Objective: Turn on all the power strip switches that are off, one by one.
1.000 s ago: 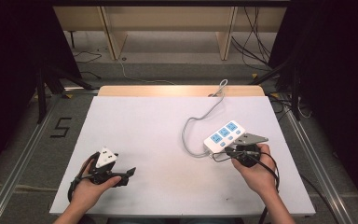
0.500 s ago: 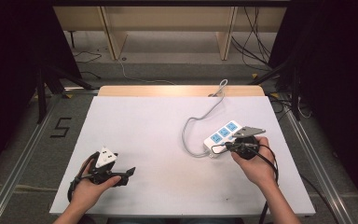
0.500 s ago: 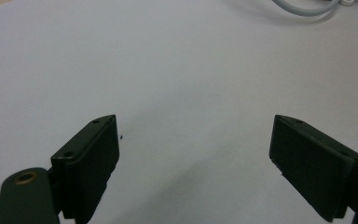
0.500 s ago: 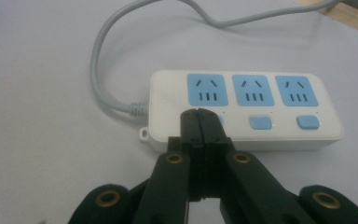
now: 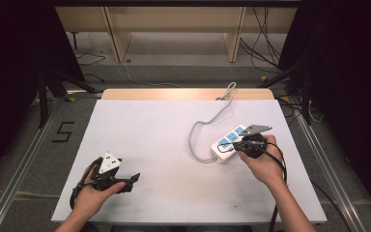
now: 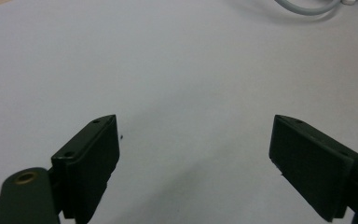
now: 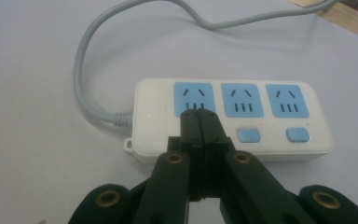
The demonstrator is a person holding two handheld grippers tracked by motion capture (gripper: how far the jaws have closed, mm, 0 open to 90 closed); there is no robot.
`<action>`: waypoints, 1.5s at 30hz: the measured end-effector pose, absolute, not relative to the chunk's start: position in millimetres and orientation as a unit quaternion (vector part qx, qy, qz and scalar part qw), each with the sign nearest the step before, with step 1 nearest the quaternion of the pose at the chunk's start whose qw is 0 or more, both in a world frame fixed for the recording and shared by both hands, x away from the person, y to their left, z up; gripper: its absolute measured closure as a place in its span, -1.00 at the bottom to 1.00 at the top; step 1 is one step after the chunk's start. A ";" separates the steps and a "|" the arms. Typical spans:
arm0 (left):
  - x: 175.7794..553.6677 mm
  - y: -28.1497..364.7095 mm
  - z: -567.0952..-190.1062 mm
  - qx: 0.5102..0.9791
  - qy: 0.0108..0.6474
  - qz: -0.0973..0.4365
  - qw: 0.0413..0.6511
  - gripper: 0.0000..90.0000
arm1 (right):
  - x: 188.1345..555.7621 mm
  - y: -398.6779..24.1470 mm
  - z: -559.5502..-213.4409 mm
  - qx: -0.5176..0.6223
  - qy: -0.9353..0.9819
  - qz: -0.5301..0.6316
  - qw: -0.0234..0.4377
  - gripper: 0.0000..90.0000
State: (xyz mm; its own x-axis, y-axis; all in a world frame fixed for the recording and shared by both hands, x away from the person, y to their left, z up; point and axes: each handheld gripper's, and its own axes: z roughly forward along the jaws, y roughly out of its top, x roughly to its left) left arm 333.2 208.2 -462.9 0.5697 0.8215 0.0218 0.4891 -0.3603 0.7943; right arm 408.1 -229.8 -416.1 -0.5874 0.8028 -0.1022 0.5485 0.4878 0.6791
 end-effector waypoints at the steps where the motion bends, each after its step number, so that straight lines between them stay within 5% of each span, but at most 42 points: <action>1: 333.1 208.2 -462.9 0.797 0.411 0.214 0.388 -0.65 | 409.8 -229.1 -415.9 0.404 0.838 0.303 0.207 1.00; 45: 333.1 208.2 -463.0 0.797 0.410 0.217 0.386 -0.64 | 446.7 -216.8 -410.7 0.408 0.862 0.244 0.174 1.00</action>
State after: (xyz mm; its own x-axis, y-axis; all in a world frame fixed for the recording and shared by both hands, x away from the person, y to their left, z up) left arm 333.1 208.2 -463.0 0.5697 0.8213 0.0304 0.4856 -0.3663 0.7937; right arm 446.7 -216.8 -410.7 -0.6066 0.7884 -0.1019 0.6184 0.5486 0.5628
